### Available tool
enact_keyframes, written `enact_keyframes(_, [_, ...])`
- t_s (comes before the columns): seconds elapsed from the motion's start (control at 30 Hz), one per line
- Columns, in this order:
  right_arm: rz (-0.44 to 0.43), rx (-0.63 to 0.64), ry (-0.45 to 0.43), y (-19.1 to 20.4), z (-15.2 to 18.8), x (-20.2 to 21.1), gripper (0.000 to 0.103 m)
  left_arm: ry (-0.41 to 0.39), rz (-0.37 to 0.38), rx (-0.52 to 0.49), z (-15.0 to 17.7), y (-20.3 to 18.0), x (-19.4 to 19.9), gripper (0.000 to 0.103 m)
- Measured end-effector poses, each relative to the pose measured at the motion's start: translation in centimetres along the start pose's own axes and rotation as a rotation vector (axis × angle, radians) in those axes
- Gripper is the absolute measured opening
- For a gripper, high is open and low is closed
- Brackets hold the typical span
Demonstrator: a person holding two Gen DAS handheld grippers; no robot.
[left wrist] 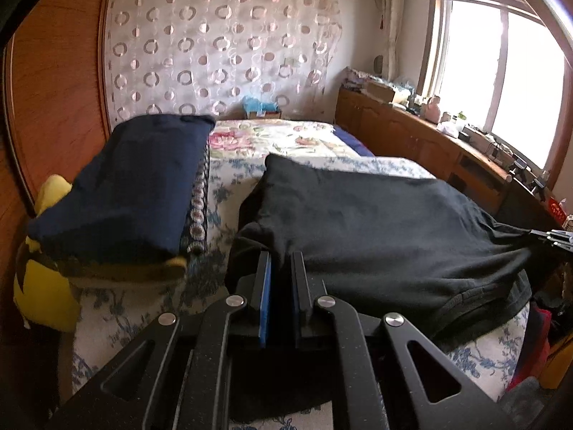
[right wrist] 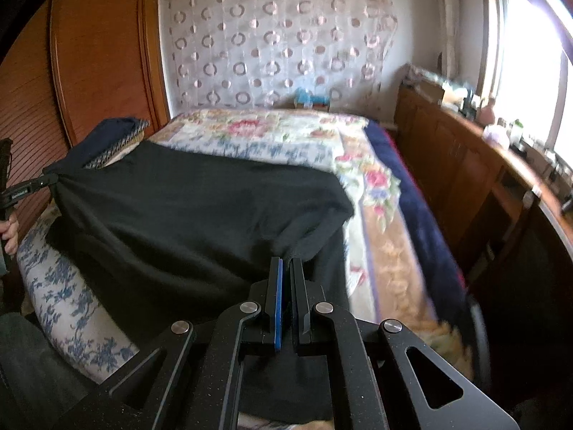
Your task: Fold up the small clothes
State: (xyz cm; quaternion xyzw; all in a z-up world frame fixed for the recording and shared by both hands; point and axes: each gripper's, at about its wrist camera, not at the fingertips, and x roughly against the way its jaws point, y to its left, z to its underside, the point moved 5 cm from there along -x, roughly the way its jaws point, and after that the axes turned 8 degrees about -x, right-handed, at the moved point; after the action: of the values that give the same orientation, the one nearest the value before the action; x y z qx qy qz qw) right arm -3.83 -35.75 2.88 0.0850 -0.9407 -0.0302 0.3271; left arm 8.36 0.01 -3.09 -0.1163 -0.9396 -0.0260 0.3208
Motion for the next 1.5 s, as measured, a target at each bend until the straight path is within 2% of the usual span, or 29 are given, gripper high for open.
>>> enact_keyframes(0.17, [0.019,-0.006,0.057,-0.4,0.1,-2.1,0.003,0.041,-0.005,-0.021,0.7,-0.5,-0.6,0.012])
enact_keyframes(0.23, [0.029,-0.007,0.061,-0.5,-0.4,-2.3,0.003,0.047,-0.004,-0.019,0.8,-0.6,-0.6,0.018])
enact_keyframes(0.3, [0.034,-0.003,0.054,-0.4,-1.1,-2.1,0.004,0.043,-0.009,-0.018,0.9,-0.4,-0.4,0.034])
enact_keyframes(0.33, [0.040,0.001,0.049,-0.1,-1.5,-1.9,0.005,0.037,-0.007,-0.021,0.8,-0.5,-0.3,0.039])
enact_keyframes(0.37, [0.050,0.007,0.038,0.2,-1.8,-1.6,0.008,0.031,0.000,-0.022,0.8,-0.6,-0.2,0.043])
enact_keyframes(0.43, [0.064,0.019,0.013,0.6,-2.4,-1.2,0.010,0.031,0.003,-0.027,0.9,-0.7,-0.2,0.044])
enact_keyframes(0.47, [0.070,0.022,0.002,0.7,-3.0,-1.2,0.014,0.034,0.000,-0.032,0.9,-0.8,-0.3,0.052])
enact_keyframes(0.5, [0.074,0.024,-0.007,0.9,-3.5,-1.3,0.024,0.035,-0.004,-0.036,1.0,-0.8,-0.3,0.060])
enact_keyframes(0.53, [0.075,0.023,-0.017,1.1,-3.8,-1.4,0.030,0.035,-0.007,-0.036,1.1,-0.7,-0.5,0.062])
enact_keyframes(0.57, [0.072,0.021,-0.026,1.4,-4.0,-1.5,0.037,0.036,-0.013,-0.033,1.3,-0.7,-0.6,0.062])
enact_keyframes(0.67, [0.054,0.024,-0.029,2.6,-4.0,-2.6,0.042,0.050,-0.022,-0.026,2.0,-1.0,-1.0,0.062])
enact_keyframes(0.93, [0.000,0.022,0.023,4.9,-3.2,-7.9,0.042,0.077,-0.008,-0.026,3.8,-2.0,-1.2,0.062])
enact_keyframes(1.03, [-0.035,0.037,0.044,5.6,-3.0,-9.1,0.042,0.101,0.031,-0.031,4.5,-2.7,-1.1,0.062])
enact_keyframes(1.23, [-0.054,0.067,0.094,5.4,-2.0,-10.4,0.042,0.119,0.039,0.011,5.2,-2.2,-0.3,0.062])
enact_keyframes(1.37, [-0.051,0.048,0.066,4.8,-2.1,-10.0,0.042,0.132,0.081,0.039,5.7,-2.1,-0.3,0.062])
enact_keyframes(1.5, [-0.068,0.007,0.026,4.3,-1.1,-9.7,0.044,0.117,0.061,0.060,6.2,-1.5,-0.2,0.062])
